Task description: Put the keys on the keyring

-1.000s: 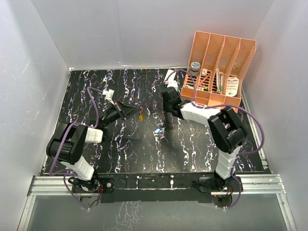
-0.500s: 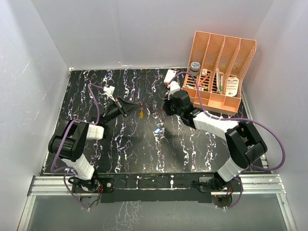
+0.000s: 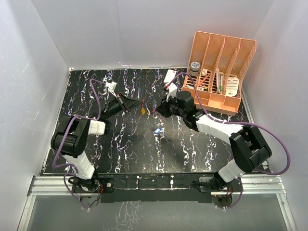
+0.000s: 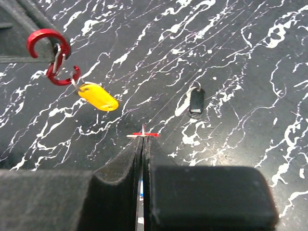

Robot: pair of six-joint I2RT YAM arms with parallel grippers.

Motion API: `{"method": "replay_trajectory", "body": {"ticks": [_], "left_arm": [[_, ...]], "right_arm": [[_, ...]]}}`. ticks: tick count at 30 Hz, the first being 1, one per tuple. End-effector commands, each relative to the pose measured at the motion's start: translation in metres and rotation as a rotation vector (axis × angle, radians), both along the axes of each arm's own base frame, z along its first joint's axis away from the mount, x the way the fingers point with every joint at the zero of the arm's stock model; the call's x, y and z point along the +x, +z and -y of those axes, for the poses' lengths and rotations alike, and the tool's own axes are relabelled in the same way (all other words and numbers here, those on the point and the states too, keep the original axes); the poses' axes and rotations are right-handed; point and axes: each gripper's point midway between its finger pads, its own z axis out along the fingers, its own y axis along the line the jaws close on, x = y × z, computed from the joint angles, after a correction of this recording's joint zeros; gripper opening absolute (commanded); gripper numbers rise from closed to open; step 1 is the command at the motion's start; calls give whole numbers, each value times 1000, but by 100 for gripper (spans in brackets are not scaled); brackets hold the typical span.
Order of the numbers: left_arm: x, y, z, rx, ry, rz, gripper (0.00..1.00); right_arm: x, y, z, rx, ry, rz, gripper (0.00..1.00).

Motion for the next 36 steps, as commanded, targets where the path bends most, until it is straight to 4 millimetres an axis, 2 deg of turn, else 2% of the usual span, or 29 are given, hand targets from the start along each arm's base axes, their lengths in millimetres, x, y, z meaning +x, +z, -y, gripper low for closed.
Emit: {"method": "replay_trajectory", "body": {"ticks": [1,12,25,36], "left_arm": [[-13,60,-2,-74,-27,329,0],[-20,62,3,-74,-64,329,0],[-23,65,16,-114,-87,280,0],[-24,66,16,-137,-94,240,0]], "right_arm": [[-6,47,-15,133,79,98,0],[-11,58,-23,178,107,119,0],[-5,55,-30,120,76,212,0],[-10,57,-14,106,37,389,0]]}}
